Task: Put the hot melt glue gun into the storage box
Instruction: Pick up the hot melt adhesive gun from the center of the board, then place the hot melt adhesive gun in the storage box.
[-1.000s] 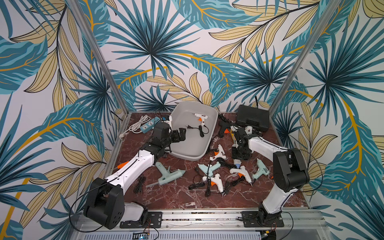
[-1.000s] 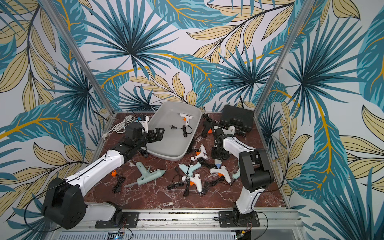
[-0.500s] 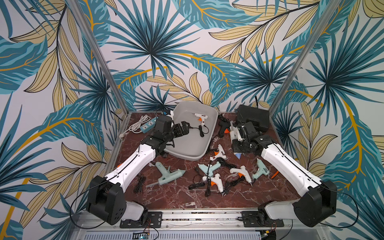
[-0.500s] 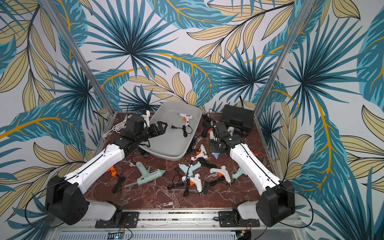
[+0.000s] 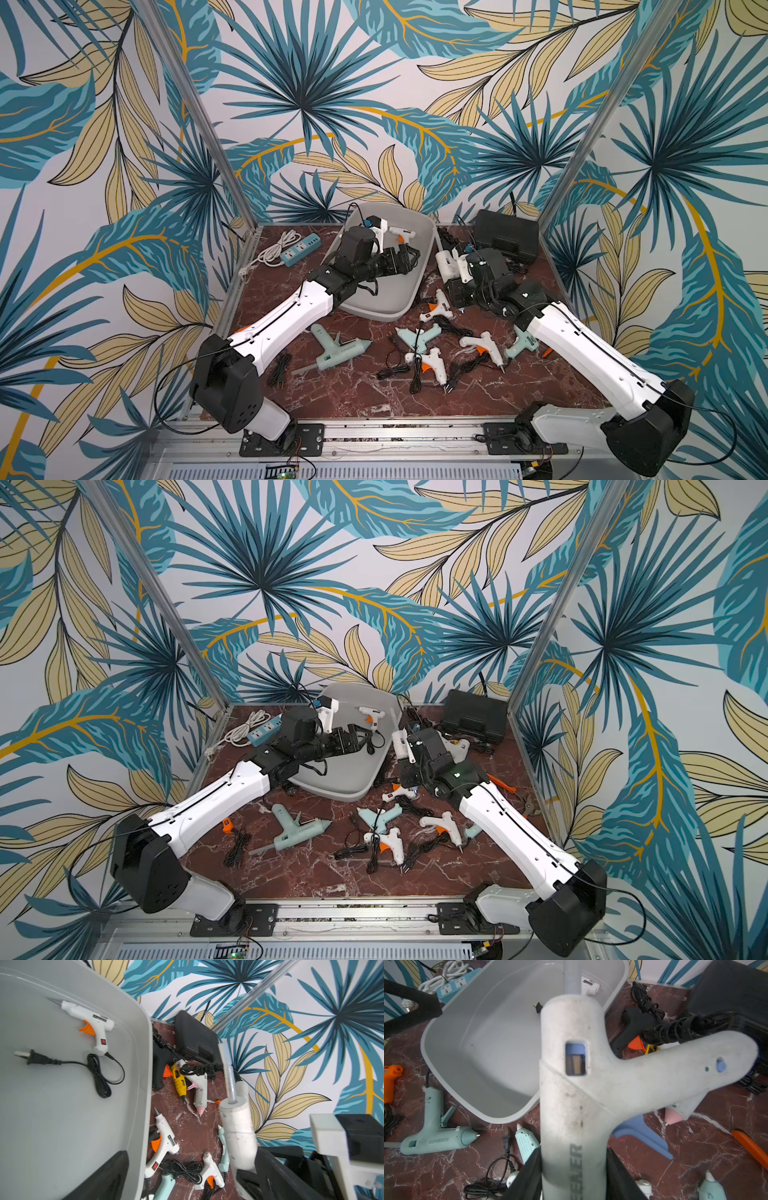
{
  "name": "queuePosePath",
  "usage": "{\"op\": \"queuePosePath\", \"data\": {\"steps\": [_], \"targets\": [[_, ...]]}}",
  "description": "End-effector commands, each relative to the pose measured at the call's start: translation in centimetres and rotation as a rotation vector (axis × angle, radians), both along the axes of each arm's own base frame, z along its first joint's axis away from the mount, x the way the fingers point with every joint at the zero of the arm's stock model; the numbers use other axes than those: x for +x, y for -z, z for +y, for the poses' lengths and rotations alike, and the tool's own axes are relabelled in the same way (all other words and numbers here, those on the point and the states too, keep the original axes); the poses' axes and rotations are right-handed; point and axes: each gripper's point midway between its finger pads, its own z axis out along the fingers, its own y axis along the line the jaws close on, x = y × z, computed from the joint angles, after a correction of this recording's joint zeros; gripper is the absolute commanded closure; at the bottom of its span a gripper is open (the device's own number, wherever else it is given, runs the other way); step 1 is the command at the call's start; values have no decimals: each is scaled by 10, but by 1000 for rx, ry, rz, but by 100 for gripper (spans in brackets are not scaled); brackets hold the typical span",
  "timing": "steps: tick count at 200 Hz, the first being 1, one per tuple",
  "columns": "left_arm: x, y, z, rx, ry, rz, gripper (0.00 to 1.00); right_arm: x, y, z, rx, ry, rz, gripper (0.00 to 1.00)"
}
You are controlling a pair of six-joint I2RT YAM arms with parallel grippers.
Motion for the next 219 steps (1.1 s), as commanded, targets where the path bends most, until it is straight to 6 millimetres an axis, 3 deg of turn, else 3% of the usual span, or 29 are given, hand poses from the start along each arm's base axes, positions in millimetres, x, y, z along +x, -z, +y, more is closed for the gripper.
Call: {"op": "queuePosePath", "data": {"steps": [1,46,92,113,135,162,183,207,219], "targets": [[-7,-28,-14,-48,53,-58,0,12,-31,12,54,-25,-157,100],[-7,-20,-32,-91,112,-22,1,15,-41,41,137,-76,-230,100],[-5,-16,-41,-111,133,-7,9,13,-46,65,159,-124,-251,100],[-4,-15,-44,-123,145,-1,18,13,-47,72,161,-139,-254,100],[-3,-17,-45,-133,147,-8,40,12,-48,77,157,-151,-254,100],[0,-23,-41,-139,133,-18,77,14,-52,79,150,-150,-261,100],[3,-34,-35,-167,136,-28,100,15,-58,79,143,-151,-265,100],[9,-59,-23,-206,153,-67,100,16,-71,79,148,-147,-284,73],[13,-73,-15,-222,162,-89,100,16,-78,79,156,-145,-294,51]]}}
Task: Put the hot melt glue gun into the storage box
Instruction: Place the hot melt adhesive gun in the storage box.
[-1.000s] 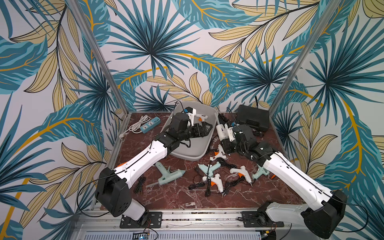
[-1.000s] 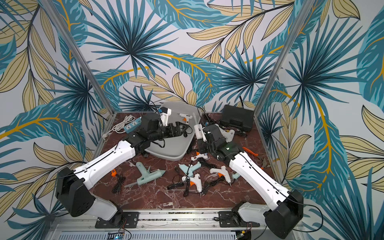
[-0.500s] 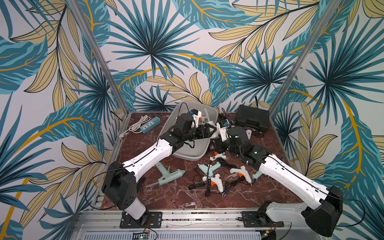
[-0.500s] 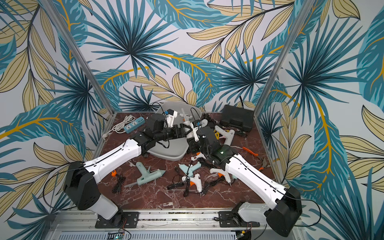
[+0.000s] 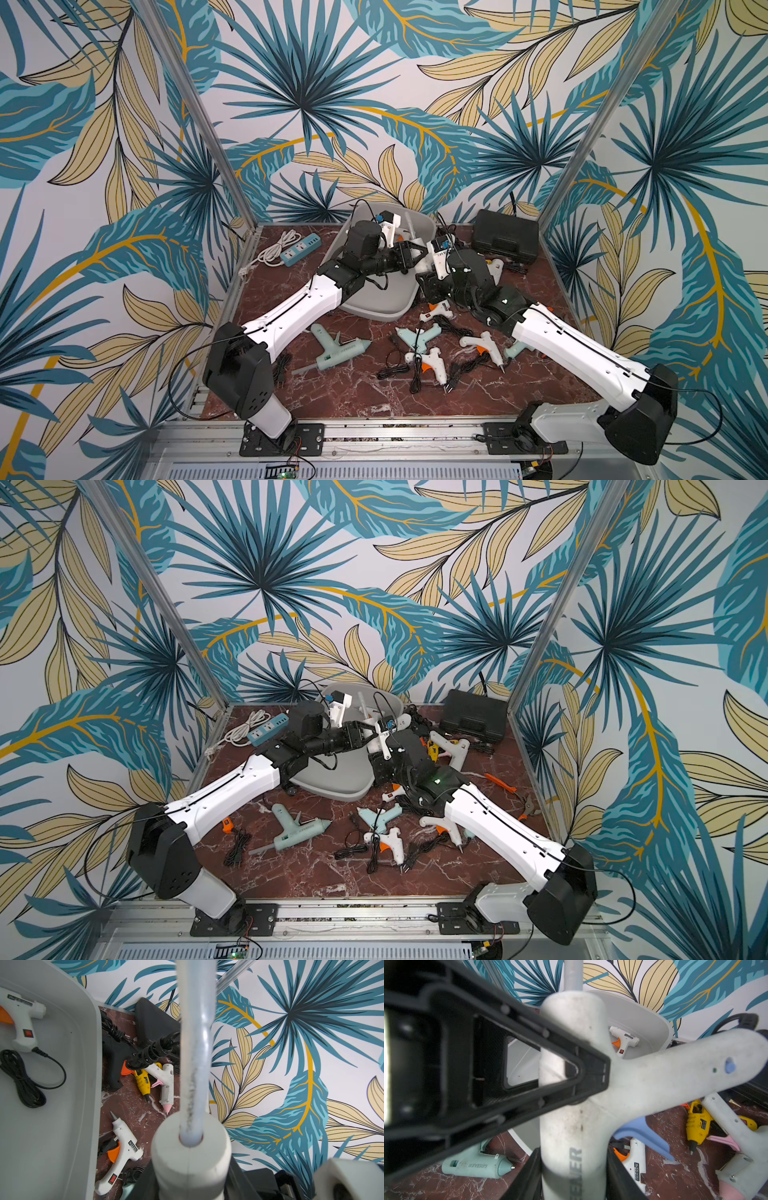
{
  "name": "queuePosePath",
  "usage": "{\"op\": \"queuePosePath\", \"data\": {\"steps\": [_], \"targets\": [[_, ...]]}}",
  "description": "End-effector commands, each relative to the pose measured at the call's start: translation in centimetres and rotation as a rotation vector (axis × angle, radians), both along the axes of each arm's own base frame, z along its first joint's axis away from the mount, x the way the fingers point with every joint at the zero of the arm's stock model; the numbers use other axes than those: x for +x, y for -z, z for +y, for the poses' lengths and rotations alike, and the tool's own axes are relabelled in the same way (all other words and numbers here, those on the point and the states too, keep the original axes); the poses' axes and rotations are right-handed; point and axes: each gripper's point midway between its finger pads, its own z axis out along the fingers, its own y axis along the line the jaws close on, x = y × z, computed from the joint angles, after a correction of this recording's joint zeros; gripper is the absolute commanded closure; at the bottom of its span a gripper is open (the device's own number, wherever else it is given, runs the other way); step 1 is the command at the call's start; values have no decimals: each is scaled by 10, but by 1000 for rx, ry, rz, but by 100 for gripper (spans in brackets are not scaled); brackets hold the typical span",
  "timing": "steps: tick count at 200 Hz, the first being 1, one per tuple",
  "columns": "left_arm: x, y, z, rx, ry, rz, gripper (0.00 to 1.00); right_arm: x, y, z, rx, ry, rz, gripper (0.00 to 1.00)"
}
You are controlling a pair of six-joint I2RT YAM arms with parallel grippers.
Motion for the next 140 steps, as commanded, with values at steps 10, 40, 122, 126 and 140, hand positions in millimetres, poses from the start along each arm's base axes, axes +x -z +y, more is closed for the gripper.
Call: {"op": "queuePosePath", "data": {"steps": [10,40,122,126,140], "targets": [[12,-63,21,-73,19,-136,100,3,-45,6,58,-15,-100,33],[29,-77,56,13,-35,-191,100,2,-50,2,53,-6,-109,1],[63,2,126,154,-1,3,100,6,-40,-47,4,268,-82,1],[64,7,128,165,-4,14,100,6,-38,-49,-1,273,-80,0],[66,21,132,185,-2,46,100,7,-35,-54,-10,306,-73,1]]}}
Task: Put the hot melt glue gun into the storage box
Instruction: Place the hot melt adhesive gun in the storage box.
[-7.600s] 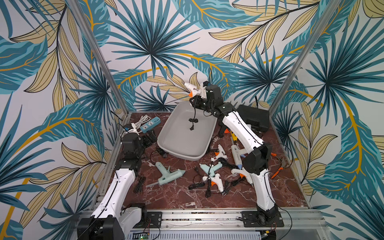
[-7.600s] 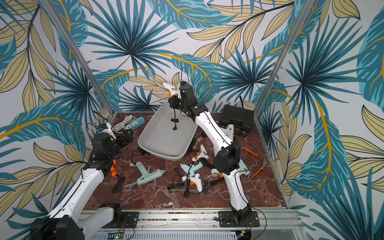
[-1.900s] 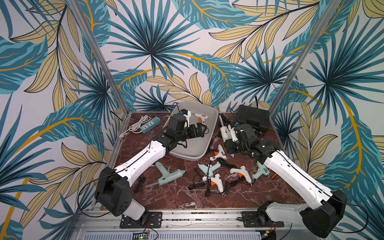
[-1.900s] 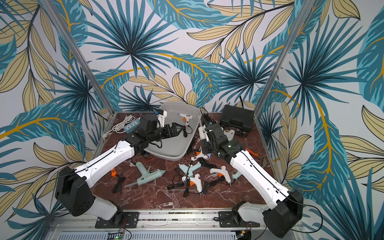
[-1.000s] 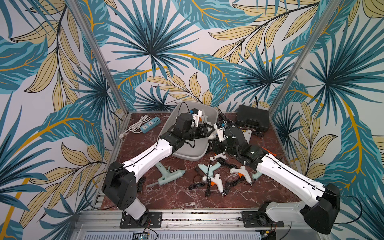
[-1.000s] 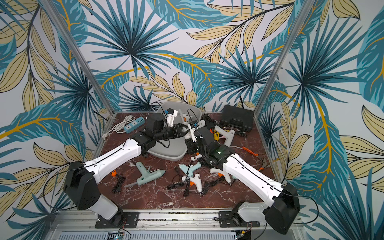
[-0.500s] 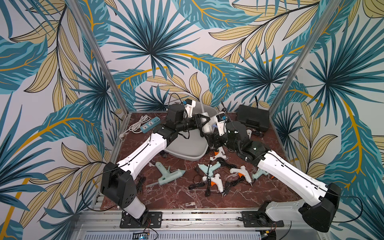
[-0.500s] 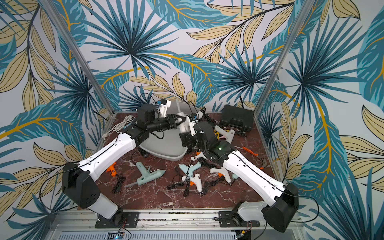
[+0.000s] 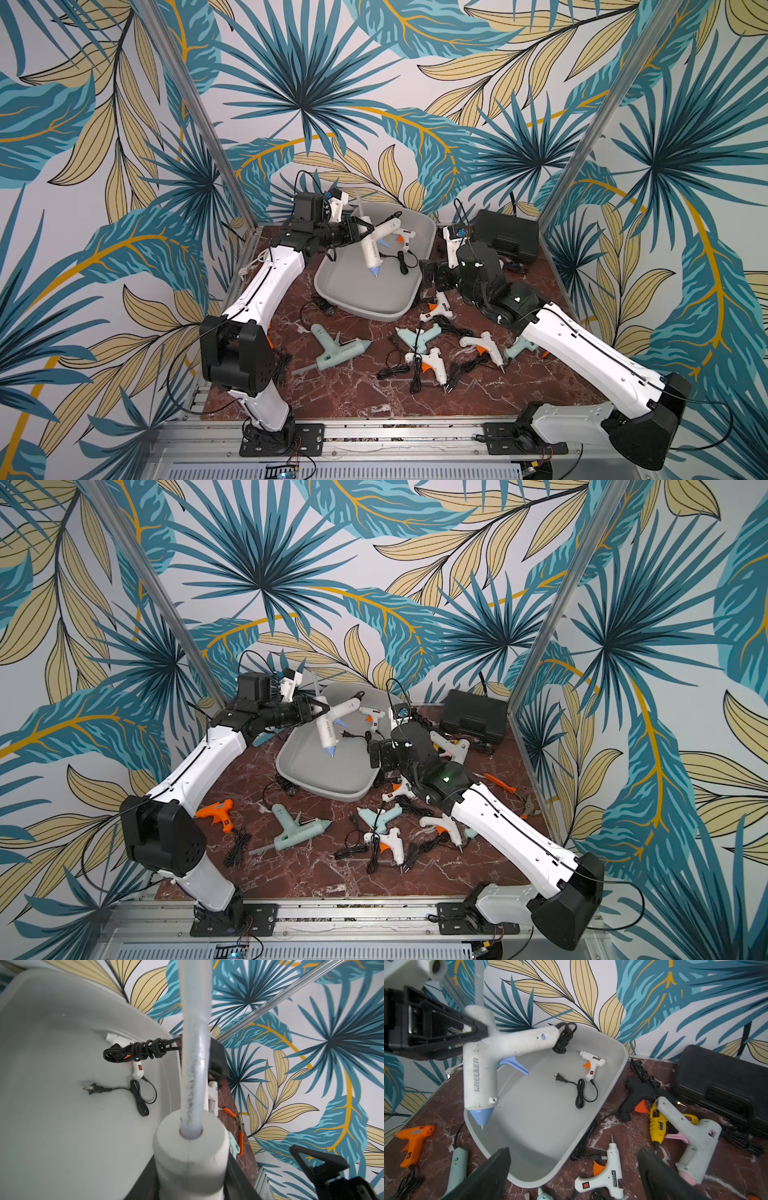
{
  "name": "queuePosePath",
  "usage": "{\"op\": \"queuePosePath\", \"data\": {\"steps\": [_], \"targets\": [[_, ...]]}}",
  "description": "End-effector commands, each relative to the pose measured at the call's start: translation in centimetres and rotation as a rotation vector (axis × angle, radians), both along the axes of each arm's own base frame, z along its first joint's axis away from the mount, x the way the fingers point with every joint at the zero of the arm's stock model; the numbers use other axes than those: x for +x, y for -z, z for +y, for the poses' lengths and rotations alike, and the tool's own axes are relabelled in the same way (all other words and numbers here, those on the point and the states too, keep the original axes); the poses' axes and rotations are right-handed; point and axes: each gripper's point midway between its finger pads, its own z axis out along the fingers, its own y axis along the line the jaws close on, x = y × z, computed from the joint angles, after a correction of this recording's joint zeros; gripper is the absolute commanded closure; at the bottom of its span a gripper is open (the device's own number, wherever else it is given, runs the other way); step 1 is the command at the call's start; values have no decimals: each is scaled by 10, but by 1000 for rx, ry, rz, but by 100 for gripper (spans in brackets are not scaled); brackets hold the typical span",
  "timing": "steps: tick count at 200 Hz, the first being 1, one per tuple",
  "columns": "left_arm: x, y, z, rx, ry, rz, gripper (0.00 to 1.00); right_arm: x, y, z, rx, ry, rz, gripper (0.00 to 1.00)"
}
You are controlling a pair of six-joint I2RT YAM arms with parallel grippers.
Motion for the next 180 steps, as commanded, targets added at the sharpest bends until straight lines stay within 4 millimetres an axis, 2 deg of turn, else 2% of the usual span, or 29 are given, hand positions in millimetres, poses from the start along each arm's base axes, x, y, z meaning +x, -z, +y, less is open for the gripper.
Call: {"op": "queuePosePath", "data": {"steps": [1,59,103,157,180], "targets": [[-9,-3,-4,19,86,-9,100,-3,3,-18,-11,95,9,1],[-26,35,-10,31,182,100,100,1,17,-34,-45,197,24,0],[-5,80,-5,134,176,146,100,7,24,-37,-55,246,33,1],[24,97,-22,148,233,104,100,8,30,-48,-54,312,55,0],[31,112,-30,150,257,128,100,7,33,-50,-47,325,66,0]]}}
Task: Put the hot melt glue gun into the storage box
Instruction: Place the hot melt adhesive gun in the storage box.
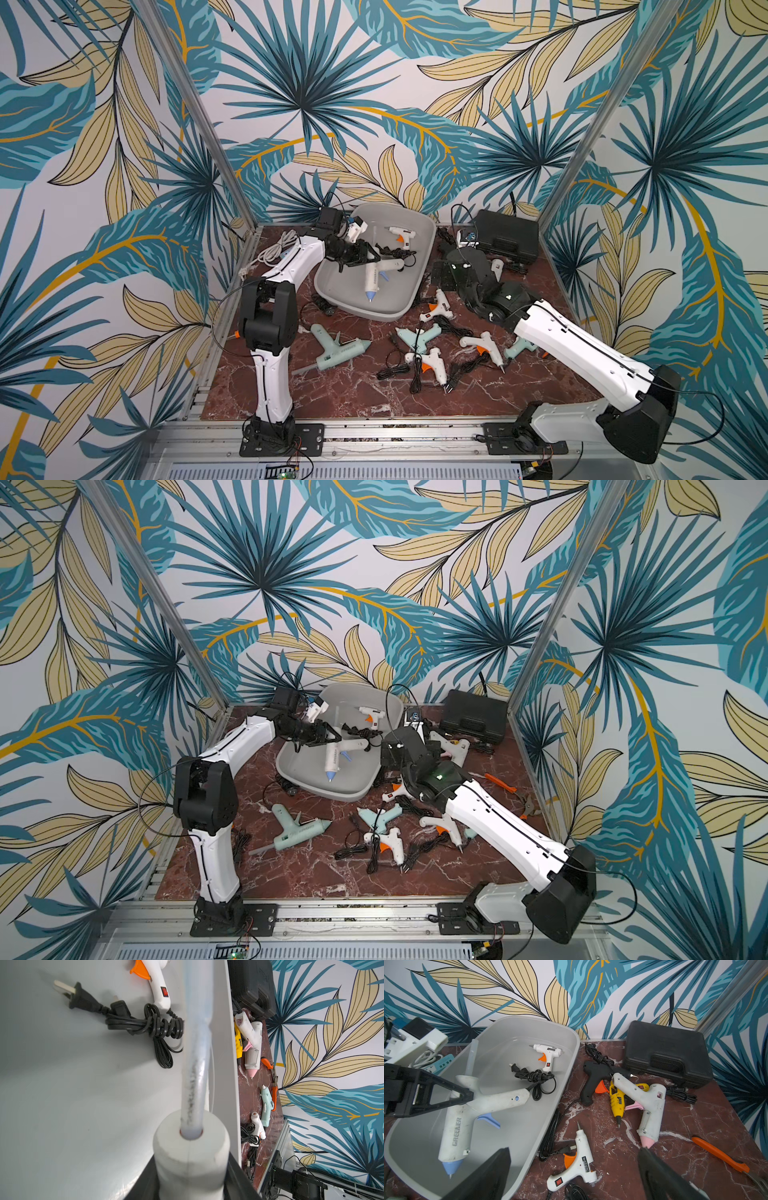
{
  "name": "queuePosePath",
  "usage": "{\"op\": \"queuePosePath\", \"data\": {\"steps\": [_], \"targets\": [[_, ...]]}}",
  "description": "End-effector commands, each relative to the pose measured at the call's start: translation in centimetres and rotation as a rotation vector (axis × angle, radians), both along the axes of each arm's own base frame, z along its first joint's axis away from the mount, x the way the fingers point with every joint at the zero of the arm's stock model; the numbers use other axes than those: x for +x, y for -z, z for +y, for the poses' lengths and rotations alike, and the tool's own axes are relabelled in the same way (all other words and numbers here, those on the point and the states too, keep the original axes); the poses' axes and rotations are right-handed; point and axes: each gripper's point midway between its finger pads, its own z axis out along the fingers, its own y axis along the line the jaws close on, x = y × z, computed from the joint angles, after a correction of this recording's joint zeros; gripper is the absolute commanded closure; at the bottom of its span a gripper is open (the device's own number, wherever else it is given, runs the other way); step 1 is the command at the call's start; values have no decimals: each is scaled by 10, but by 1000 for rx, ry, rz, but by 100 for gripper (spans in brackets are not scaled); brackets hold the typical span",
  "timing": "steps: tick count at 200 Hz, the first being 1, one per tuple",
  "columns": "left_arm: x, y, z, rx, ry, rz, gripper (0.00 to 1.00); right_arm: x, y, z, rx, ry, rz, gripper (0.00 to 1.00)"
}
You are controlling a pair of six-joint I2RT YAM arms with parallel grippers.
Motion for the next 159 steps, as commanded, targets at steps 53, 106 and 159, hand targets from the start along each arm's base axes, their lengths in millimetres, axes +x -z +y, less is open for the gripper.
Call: {"op": "queuePosePath", "data": {"steps": [53,106,159], "targets": [[11,29,-27,-26,93,-5,100,-3,12,-16,-6,78,41,0],[18,71,-21,37,60,48,81,-4,22,-26,-6,115,92,1],[27,99,1,183,-10,61,46,1,45,-41,31,156,197,1]]}}
